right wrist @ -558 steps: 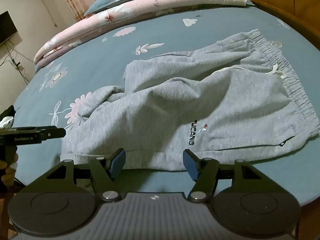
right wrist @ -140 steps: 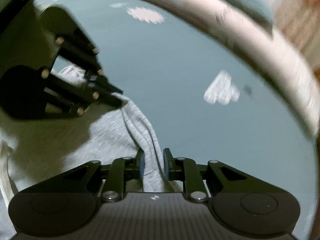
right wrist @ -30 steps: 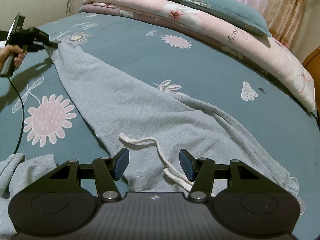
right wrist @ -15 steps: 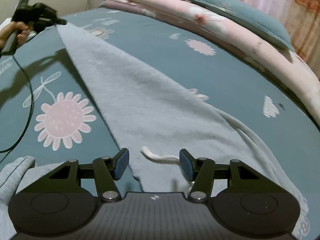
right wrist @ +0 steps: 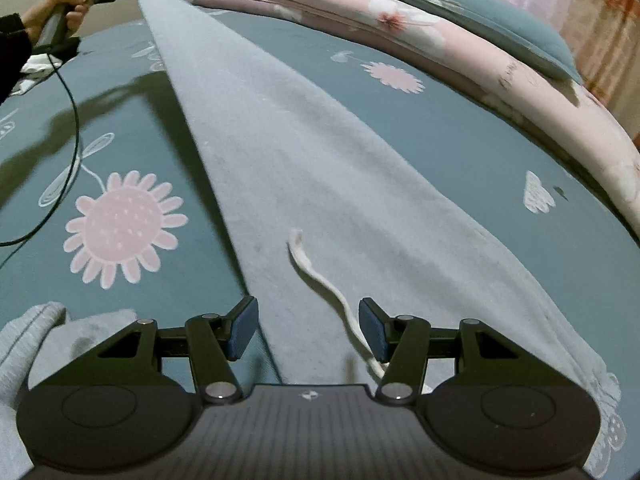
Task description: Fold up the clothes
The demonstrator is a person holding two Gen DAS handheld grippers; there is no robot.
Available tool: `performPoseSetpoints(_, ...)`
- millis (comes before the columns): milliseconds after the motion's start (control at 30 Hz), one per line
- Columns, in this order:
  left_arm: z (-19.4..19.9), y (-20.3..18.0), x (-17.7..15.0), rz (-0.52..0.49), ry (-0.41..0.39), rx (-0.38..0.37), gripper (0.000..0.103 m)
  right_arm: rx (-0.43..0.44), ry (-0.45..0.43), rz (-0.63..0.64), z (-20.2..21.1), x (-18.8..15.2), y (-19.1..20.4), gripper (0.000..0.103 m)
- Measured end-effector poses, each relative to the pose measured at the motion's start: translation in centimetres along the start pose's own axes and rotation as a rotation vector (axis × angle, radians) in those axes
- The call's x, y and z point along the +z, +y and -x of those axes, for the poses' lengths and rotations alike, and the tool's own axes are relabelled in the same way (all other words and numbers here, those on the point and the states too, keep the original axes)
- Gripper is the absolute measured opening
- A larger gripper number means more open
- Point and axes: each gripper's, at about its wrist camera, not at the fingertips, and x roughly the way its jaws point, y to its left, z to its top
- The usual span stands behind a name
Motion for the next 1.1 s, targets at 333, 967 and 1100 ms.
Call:
performPoseSetpoints(333,-3.3,4.1,-4.3,0.06,0.142,0.087,0.003,0.007,0.013,-0.019,-0.3,-0.4,-0.6,0.06)
performPoseSetpoints(967,-2.3,2.9,-1.4,0.096,0.104,-0.012,0.003,-0.036,0.029,0.317,-9.3,3.9,8.3,0.059)
performPoseSetpoints(1100,-3.1,2.7,-1.2,0.071,0.117,-0.007,0.003,-0.138,0.015,0.379,-10.2,4.2,9.2,0.003)
